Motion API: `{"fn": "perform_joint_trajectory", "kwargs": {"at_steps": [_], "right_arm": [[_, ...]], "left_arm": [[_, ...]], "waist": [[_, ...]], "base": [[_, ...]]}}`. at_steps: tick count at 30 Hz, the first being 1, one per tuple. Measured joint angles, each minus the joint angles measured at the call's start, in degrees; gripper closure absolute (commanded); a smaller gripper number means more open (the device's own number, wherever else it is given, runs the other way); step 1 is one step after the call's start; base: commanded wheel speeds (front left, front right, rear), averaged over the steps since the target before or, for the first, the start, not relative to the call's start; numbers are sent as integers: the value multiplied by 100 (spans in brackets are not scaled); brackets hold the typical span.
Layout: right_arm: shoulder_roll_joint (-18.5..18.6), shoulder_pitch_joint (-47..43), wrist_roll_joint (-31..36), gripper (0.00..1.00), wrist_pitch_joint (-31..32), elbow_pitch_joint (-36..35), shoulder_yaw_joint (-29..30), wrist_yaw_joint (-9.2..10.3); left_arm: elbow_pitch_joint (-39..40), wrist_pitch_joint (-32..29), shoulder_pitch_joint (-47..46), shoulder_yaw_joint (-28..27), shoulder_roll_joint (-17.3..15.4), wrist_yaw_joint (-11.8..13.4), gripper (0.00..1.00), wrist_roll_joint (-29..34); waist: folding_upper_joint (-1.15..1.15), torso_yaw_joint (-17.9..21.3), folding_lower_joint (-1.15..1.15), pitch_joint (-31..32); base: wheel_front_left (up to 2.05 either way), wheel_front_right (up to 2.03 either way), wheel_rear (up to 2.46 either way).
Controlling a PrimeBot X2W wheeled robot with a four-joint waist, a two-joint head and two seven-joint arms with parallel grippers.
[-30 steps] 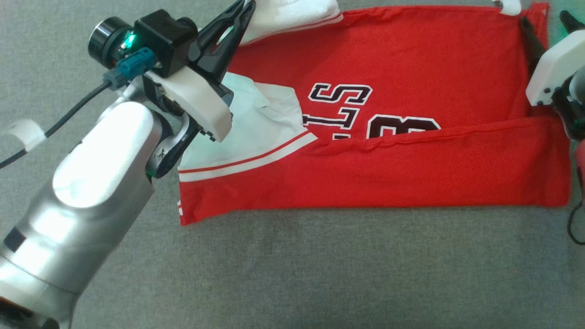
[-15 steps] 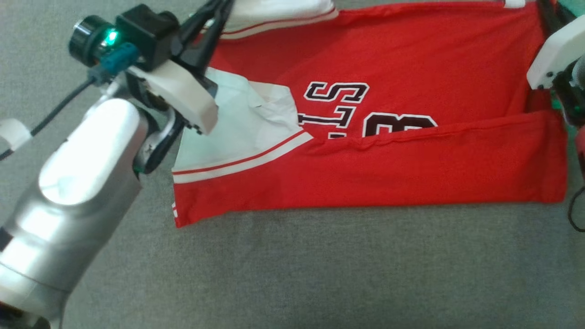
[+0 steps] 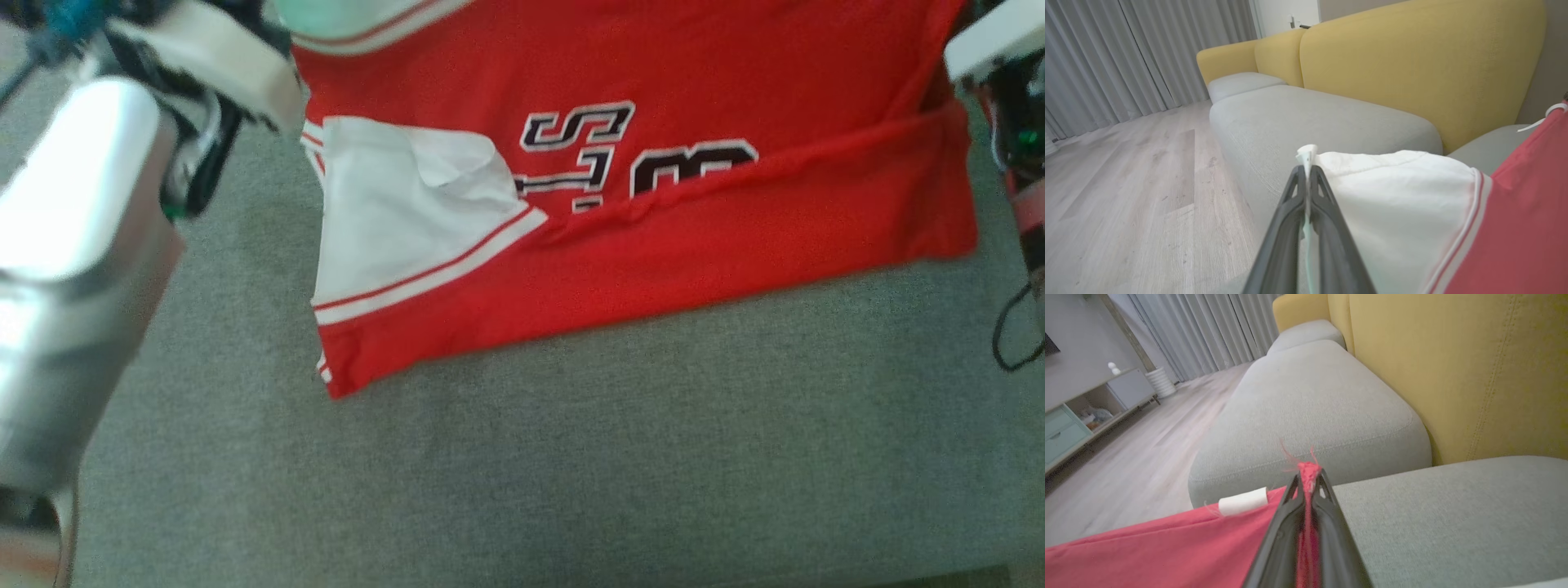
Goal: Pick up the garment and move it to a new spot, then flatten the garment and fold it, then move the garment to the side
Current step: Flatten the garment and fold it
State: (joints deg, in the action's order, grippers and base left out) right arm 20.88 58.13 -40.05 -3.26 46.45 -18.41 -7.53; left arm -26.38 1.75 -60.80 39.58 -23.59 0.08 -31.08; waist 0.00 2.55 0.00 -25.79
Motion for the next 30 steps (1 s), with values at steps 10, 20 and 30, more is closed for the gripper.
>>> {"fn": "perform_joint_trajectory", "kwargs": {"at_steps": [10, 20, 30], "right_arm": [[18, 216, -560, 100, -140, 99, -356, 0], [434, -257, -1241, 100, 156, -59, -860, 0], [1223, -1083, -1691, 100, 951, -375, -1833, 0]], "left_arm": [[-1165, 740, -626, -19, 449, -82, 100, 174], [-1434, 893, -157, 236, 531, -371, 100, 130], [-325, -174, 1183, 766, 60, -628, 100, -422]], "waist": [[0, -47, 0, 35], [0, -229, 0, 305], [0, -413, -1, 792]], "base": [[0, 0, 0], [0, 0, 0], [0, 0, 0]]}}
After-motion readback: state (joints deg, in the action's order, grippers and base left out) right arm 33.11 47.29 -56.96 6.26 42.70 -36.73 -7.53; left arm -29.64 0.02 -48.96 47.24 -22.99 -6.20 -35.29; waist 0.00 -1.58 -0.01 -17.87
